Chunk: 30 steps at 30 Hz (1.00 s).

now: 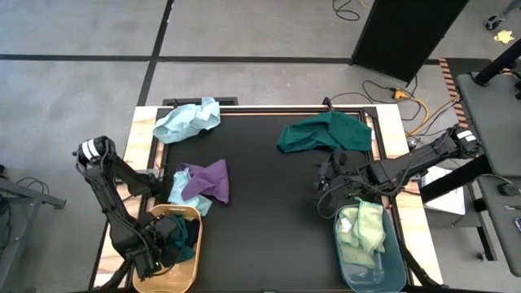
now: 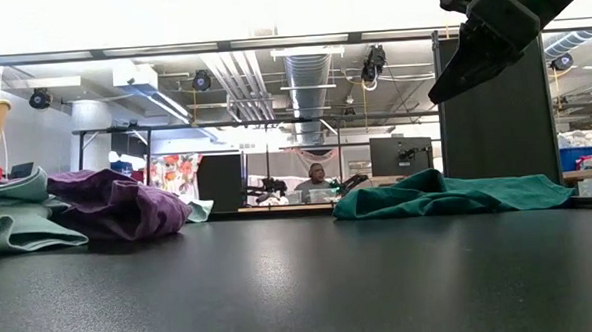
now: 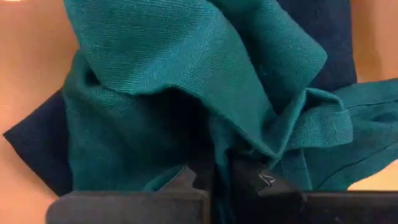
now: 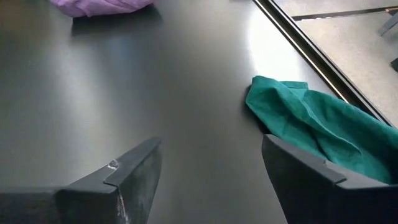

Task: Sort microfiber towel by color & place in baskets
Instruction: Put the left dark green microfiber towel into the yellow bin, then put the top light blue microfiber towel into the blue bin

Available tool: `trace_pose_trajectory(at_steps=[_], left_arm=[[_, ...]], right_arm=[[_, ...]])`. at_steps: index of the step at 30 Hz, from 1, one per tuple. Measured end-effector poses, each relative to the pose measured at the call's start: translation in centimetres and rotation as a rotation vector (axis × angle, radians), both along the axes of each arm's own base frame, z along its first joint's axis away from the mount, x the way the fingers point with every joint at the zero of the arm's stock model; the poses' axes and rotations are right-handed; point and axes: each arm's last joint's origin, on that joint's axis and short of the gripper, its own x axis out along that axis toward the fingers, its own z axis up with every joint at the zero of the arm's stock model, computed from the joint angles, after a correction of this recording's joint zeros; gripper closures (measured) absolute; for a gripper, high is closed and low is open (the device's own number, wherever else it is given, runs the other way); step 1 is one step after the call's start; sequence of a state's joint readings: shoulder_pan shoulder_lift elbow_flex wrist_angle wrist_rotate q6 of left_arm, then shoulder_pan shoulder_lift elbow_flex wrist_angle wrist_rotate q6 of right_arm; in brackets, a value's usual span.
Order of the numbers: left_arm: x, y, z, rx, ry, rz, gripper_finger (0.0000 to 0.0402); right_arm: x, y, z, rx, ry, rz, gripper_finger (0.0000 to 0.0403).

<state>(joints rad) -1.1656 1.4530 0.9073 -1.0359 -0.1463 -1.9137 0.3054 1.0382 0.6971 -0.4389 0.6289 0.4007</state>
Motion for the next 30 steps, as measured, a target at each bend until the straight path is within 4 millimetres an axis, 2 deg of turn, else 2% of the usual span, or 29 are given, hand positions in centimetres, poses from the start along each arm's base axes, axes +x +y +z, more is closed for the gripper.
trace_pose_trajectory(at_steps=[5, 9, 17, 23, 30], left_arm=[[0.0, -0.1, 0.0, -0.006, -0.003, 0.008, 0.0398], [0.1, -0.2, -0.4, 0.000, 0.008, 0.028, 0.0381], [-0.2, -0.4, -0.2, -0.052, 0.112, 0.081, 0.0291], [-0.1, -0.8, 2.9, -0.138, 0.128, 0.098, 0.0212], [-0.3, -0.6, 7.6, -0.229, 0.146, 0.207, 0.0154]], right_arm=[[0.0, 0.0, 0.0, 0.001, -0.003, 0.000, 0.0128], [0.0, 0.0, 0.0, 0.001, -0.003, 0.000, 0.0127], [0.0, 0.0, 0.0, -0.006, 0.000, 0.007, 0.0121], [0.0, 0.0, 0.0, -0.006, 0.006, 0.009, 0.0109], [-0.1, 0.0, 0.0, -0.007, 0.011, 0.011, 0.0096]])
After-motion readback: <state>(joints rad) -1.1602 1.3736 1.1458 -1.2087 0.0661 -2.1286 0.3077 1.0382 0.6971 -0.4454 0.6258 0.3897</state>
